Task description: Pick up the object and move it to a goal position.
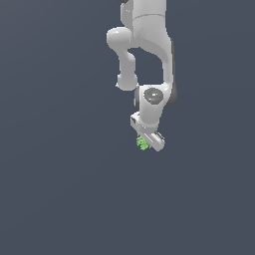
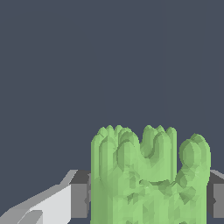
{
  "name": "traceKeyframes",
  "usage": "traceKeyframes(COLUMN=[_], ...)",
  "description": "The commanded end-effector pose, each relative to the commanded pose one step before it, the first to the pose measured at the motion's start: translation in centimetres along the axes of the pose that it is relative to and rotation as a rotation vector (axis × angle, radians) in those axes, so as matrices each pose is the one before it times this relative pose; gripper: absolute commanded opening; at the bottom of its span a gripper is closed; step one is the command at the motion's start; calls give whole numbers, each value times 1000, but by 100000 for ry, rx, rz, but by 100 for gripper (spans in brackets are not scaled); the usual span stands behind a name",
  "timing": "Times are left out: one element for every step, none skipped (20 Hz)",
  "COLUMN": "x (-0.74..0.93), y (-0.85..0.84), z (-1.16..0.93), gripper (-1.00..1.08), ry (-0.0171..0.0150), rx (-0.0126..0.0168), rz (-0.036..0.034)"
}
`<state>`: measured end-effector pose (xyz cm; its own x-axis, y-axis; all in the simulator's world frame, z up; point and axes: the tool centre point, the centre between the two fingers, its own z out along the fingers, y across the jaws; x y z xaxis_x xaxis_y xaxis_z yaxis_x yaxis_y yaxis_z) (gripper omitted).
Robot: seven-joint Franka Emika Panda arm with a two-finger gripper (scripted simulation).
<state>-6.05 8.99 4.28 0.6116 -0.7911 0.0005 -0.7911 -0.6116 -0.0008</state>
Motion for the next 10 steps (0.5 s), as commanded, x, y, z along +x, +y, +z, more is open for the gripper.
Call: traceKeyframes(x=[-12, 0, 0, 0, 0, 0, 0, 0, 29, 37], y=[34, 0, 0, 0, 0, 0, 0, 0, -69, 17], z=[118, 0, 0, 0, 0, 0, 0, 0, -115, -22], gripper=[-100, -100, -100, -100, -100, -100, -100, -100, -100, -100], ry=[-45, 0, 0, 0, 0, 0, 0, 0, 68, 0], rx=[-99, 0, 0, 0, 0, 0, 0, 0, 213, 0], rz=[14, 0, 0, 0, 0, 0, 0, 0, -3, 0])
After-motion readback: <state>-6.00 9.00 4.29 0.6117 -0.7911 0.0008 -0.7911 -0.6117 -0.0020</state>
